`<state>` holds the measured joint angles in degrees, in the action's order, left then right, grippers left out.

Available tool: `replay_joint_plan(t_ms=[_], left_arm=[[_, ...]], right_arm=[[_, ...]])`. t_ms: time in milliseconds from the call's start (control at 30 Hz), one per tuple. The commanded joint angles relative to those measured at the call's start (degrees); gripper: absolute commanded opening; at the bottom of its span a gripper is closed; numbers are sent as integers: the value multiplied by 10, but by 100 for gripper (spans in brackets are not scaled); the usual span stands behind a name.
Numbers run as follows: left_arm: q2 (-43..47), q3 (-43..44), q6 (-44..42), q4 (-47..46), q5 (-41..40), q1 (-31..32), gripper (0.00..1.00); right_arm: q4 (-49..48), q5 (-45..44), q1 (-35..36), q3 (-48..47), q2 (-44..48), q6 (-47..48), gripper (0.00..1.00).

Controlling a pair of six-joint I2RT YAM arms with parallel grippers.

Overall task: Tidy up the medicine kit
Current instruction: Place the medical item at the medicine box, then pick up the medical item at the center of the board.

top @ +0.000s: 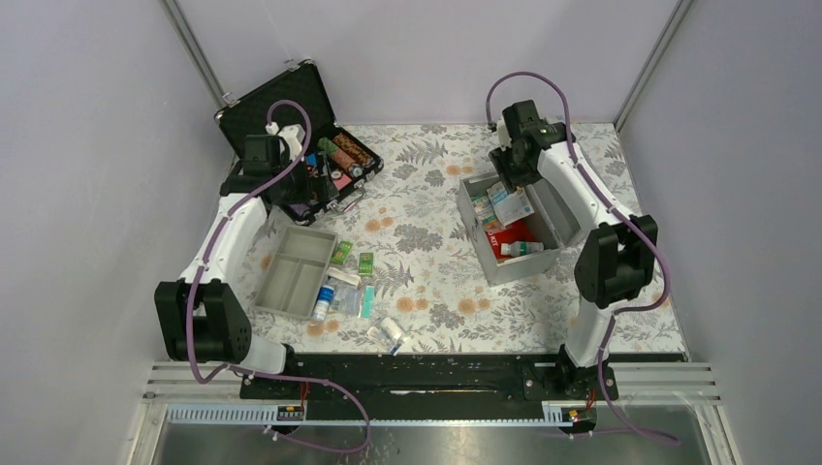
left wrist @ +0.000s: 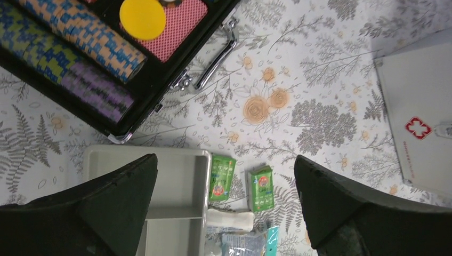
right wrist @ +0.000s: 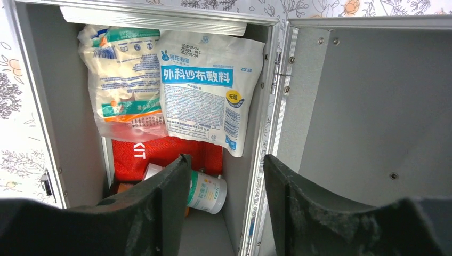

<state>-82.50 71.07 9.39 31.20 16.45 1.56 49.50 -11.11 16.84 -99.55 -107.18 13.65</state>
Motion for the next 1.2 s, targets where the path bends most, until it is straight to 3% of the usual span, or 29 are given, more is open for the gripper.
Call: replay_joint_plan(t_ms=[0,167,333,433,567,667,800,933,1033,1167], left_arm=[[8,-12,-16,24,-23,-1,99],[35,-54,-15,26,-8,0,99],[63,-81,-27,31,12,13,99],[87,-82,-50,28,107,27,99],[106,-72,-124,31,165,60,99],[110,-74,-228,54,216,66,99],[96,-56,-506,205,252,86,99],[57,-37,-756,376,210,108,99],[49,-71,-836,382,169,111,97],[55,-128,-855,305,159,122,89]], right_arm=[[9,22,4,-6,15,-10,54],[-10,18,4,-5,-22,-9,33],[-15,8,4,-21,-80,-3,26],[-19,-15,4,-26,-114,15,23],[-33,-42,4,-8,-132,40,19],[-33,-25,4,1,-124,33,16],[-19,13,4,-9,-77,12,16],[-17,94,4,4,12,-7,29],[-13,147,4,15,68,-23,40],[-5,158,4,21,111,-44,47]])
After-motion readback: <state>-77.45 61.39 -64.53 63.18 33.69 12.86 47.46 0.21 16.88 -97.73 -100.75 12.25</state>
